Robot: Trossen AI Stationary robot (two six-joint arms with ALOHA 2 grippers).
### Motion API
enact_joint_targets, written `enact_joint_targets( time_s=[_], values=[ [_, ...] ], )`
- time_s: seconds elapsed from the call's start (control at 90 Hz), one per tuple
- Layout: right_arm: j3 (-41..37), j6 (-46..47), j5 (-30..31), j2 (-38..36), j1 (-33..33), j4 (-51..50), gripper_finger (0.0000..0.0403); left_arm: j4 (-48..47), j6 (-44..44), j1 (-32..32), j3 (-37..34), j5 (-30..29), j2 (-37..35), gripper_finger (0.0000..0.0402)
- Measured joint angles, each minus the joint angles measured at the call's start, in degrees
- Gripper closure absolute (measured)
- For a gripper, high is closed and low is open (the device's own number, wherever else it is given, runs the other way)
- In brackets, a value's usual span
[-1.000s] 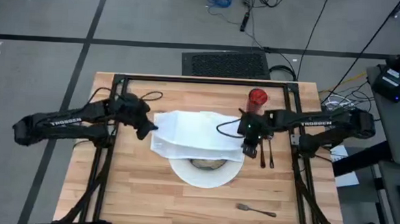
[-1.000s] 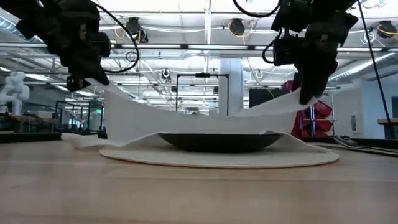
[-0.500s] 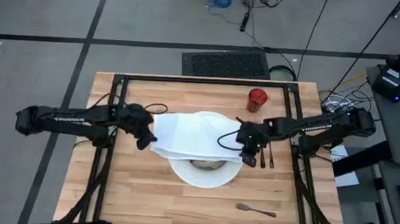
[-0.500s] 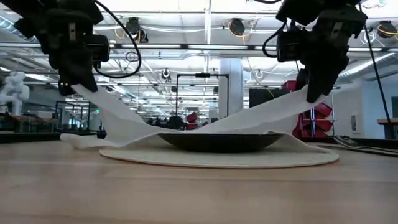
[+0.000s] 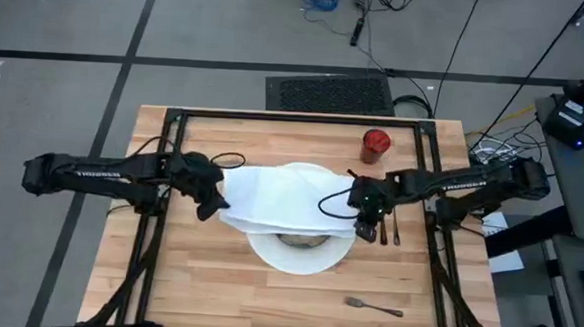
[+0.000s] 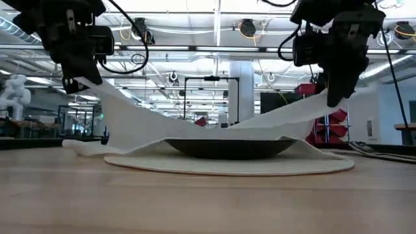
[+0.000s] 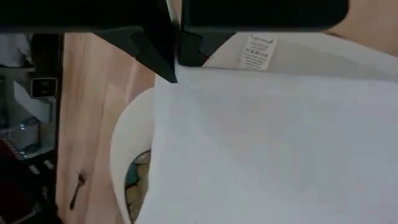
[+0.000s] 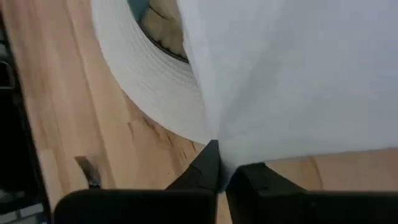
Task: Set table place
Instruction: Fold the white table napkin
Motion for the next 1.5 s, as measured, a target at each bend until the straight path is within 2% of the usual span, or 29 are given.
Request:
enact_joint_targets(
  time_s=[0.3,0.544,0.778,1.044,1.5],
  values=[
    [0.7,0.5,0.9,-1.1,2.4,-0.2,0.0403,-0.4,2.6,-1.5,-0.8,1.7,0.0,0.0402],
    [0.7,0.3,4.7,1.3,2.4,0.0,0.0403,-0.1,2.7,-2.4,-1.1,-2.8,1.2,0.0402],
    [0.7,0.2,4.8,2.0,2.4,-0.7,0.0403,0.4,2.8,-3.9,-1.1,-4.8,2.3,0.0402],
    [0.7,0.5,5.2,2.0,2.4,0.0,0.0403,1.5,2.5,-5.3,-1.1,-10.5,5.1,0.0402],
    [0.7,1.2,5.3,5.3,2.4,1.4,0.04,1.8,2.5,-5.4,-1.1,-11.7,9.3,0.0402]
  ],
)
